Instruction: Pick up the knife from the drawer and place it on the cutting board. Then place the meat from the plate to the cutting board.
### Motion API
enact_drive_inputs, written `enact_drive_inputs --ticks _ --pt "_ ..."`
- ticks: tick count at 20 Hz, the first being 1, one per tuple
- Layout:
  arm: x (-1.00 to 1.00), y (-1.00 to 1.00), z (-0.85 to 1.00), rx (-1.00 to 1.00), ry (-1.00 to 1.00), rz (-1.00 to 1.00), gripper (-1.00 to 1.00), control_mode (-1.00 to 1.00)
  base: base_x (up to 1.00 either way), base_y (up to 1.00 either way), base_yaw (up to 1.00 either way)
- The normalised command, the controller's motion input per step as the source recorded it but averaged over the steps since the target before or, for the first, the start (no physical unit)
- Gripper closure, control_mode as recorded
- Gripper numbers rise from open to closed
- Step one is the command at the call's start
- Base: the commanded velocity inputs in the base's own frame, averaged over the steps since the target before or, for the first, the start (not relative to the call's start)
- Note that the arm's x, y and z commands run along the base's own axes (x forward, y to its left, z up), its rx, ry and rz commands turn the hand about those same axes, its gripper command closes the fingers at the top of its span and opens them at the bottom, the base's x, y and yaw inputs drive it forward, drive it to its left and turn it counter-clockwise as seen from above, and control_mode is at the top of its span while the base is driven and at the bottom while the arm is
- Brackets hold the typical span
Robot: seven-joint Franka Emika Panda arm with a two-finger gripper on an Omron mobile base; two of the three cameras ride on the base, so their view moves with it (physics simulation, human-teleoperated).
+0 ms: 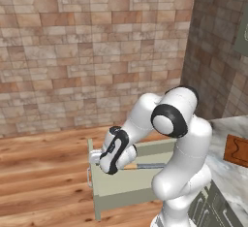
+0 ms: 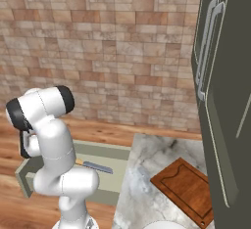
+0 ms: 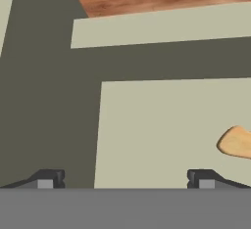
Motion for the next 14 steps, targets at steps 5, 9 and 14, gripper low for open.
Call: enact_drive_inputs --ticks 5,9,14 --pt "0.12 0.55 0.00 0.00 0.00 -0.03 -1.00 -1.00 0.00 0.00 0.00" --pt "0.11 0.09 0.00 0.00 0.00 -0.01 -1.00 -1.00 0.00 0.00 0.00" --pt "0.05 -0.06 0.10 0.00 0.00 0.00 -1.00 -1.00 0.00 0.00 0.00"
